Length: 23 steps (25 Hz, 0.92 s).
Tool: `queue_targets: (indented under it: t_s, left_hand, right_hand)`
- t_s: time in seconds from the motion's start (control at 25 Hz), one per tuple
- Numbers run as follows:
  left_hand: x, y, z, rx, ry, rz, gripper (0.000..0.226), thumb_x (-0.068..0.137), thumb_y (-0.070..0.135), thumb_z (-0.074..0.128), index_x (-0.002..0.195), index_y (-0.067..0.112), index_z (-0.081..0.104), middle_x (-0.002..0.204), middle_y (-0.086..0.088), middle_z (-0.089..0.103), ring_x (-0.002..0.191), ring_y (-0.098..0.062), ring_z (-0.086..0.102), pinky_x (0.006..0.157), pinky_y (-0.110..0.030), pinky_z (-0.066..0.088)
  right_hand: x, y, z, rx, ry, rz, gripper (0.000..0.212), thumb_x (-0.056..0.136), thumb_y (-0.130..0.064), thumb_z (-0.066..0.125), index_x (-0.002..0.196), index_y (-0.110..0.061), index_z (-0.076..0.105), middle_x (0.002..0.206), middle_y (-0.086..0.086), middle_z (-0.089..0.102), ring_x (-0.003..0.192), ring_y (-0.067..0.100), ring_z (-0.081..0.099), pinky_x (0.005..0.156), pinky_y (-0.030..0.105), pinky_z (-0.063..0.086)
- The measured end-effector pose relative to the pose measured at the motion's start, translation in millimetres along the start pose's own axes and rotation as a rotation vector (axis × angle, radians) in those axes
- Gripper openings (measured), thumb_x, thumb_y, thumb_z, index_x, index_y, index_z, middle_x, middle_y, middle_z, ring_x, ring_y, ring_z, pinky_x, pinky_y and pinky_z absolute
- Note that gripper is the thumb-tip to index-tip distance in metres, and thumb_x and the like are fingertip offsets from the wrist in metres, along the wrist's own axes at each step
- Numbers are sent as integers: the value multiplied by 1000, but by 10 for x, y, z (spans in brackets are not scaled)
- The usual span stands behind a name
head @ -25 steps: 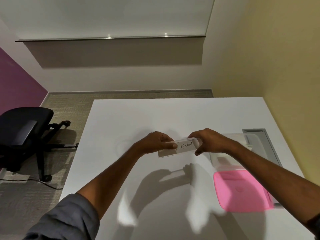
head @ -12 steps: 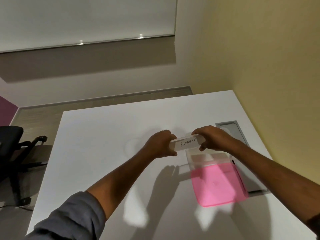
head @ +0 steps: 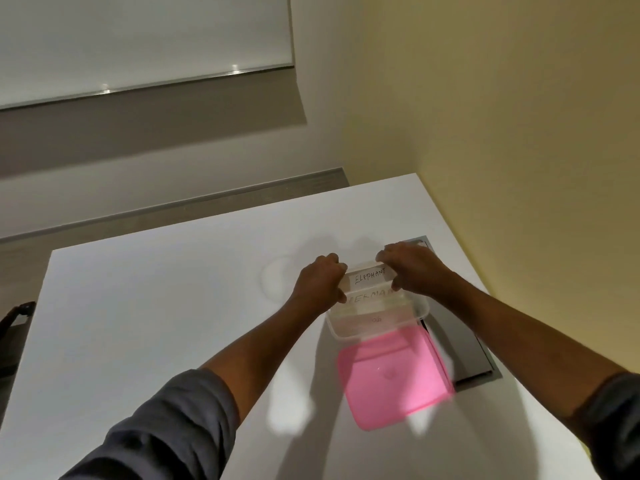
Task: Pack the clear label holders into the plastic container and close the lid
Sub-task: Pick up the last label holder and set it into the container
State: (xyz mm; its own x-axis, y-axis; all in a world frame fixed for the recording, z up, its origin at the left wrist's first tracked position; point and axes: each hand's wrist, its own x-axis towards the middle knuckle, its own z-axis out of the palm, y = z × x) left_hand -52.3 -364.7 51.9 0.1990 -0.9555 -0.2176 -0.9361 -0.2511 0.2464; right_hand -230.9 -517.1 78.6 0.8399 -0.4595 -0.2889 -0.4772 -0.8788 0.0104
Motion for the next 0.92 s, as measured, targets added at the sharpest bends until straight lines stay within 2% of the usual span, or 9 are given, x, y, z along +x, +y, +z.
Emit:
queue_targets:
  t_s: [0.08,0.24,0.36,0.48,0.92]
  left_hand:
    - [120,51,122,25,-16,0,39,85,18,85,120,10,70,118,-7,62,110,-28,63,70,-37,50]
    - [269,53,322,66,-51,-5,28,87,10,76,114,8,68,113,-8,64,101,-32,68,66,-36,45]
    - [320,48,465,98,-79,-21,20,86,7,74,105,7,67,108,-9,65,94,-34,71,65,-36,43]
    - [362,56,590,120,-80,-39,17,88,4,70,105,6,68,108,-10,66,93,-36,72,65,-38,46]
    - [402,99,819,185,-101,-39,22,89,-7,64,108,5,68,109,-12,66,98,-38,73,73,-43,55]
  right_hand:
    - [32,57,134,3,-14,21,61,75,-22,92,130,-16,66,123,3,72,114,27,69,87,41,59]
    - [99,100,407,-27,-31,21,53,80,-14,86,129,-14,64,121,6,73,112,29,70,85,42,61]
    - [146,68,574,-78,-9,2,39,87,-4,70,125,-11,65,115,8,72,107,32,70,84,44,61]
    - [202,24,696,-107,-2,6,34,89,2,58,121,-10,65,112,10,72,105,33,70,82,44,60]
    - [313,65,1026,-119,-41,-27,35,92,5,56,124,-9,62,117,11,71,109,32,70,84,44,60]
